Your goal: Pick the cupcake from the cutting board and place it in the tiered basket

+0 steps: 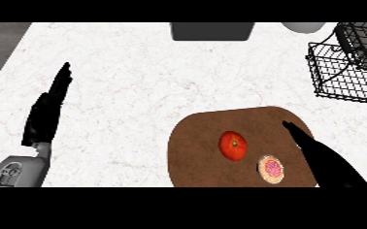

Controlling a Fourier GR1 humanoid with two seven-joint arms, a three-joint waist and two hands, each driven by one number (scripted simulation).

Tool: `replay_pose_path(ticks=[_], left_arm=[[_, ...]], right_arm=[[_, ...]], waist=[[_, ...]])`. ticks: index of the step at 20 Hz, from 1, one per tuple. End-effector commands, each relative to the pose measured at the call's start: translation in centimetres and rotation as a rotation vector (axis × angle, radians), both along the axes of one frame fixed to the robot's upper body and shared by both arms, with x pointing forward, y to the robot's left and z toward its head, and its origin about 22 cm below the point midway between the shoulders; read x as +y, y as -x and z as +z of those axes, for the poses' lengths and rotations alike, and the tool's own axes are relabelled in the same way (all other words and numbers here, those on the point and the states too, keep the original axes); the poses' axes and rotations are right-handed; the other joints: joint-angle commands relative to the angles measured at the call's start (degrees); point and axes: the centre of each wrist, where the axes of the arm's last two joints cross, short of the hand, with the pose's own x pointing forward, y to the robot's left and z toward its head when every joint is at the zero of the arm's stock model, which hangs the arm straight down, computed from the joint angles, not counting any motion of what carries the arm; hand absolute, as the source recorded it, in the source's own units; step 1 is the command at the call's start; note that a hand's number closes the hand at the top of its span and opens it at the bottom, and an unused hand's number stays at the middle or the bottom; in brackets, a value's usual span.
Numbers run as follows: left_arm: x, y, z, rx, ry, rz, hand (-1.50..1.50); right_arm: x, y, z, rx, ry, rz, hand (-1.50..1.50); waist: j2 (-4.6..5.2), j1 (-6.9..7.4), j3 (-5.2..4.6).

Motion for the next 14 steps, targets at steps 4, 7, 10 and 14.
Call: replay_pose_path(ticks=[4, 7, 10, 14], left_arm=[[0.8, -1.4, 0.8, 0.005, 0.006, 0.003, 0.00], [-1.5, -1.5, -0.4, 0.016, 0.003, 0.008, 0.00], [-0.3, -0.5, 1.1, 0.009, 0.001, 0.008, 0.00], [-0.7, -0.1, -0.1, -0.012, 0.007, 0.001, 0.00]], right_arm=[[1.3, 1.1, -0.6, 0.110, 0.057, -0.112, -1.50], [0.5, -1.2, -2.4, 0.114, 0.056, -0.103, -1.50], [1.0, -1.1, -1.8, 0.115, 0.036, -0.114, -1.50], [1.4, -1.1, -3.4, 0.138, 0.046, -0.101, -1.50]], waist=[[0.05, -0.59, -0.03], [0.15, -0.23, 0.03], [0.00, 0.06, 0.03], [0.03, 0.03, 0.03]])
